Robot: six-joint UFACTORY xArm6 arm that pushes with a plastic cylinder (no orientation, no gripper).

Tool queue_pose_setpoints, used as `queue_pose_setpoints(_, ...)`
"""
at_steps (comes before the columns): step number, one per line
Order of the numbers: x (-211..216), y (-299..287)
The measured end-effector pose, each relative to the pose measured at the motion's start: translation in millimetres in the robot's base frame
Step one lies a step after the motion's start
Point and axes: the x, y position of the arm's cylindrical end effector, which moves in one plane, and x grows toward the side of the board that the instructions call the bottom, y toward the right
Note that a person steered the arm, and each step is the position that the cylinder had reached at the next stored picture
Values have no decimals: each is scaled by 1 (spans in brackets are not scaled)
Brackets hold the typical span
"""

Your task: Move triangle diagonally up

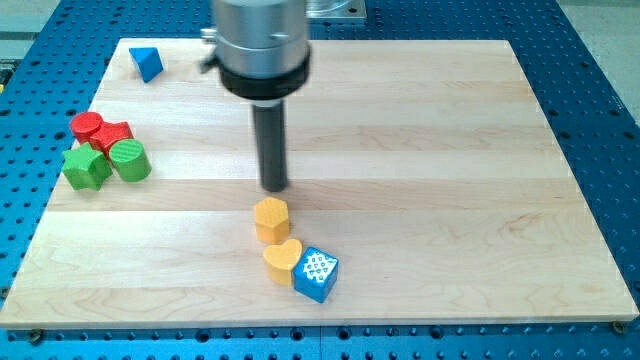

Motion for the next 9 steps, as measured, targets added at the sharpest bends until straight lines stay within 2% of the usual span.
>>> queue_pose_setpoints(1, 22, 3)
queue_pose_setpoints(2, 58, 59)
queue_pose_setpoints(3, 25, 36)
queue_pose_setpoints(4, -7, -28)
queue_pose_setpoints(5, -22, -101)
queue_pose_setpoints(6, -98, -46)
queue_pose_setpoints(7, -170, -83)
queue_pose_setpoints(8, -187, -170)
queue_pose_setpoints(9, -220, -199)
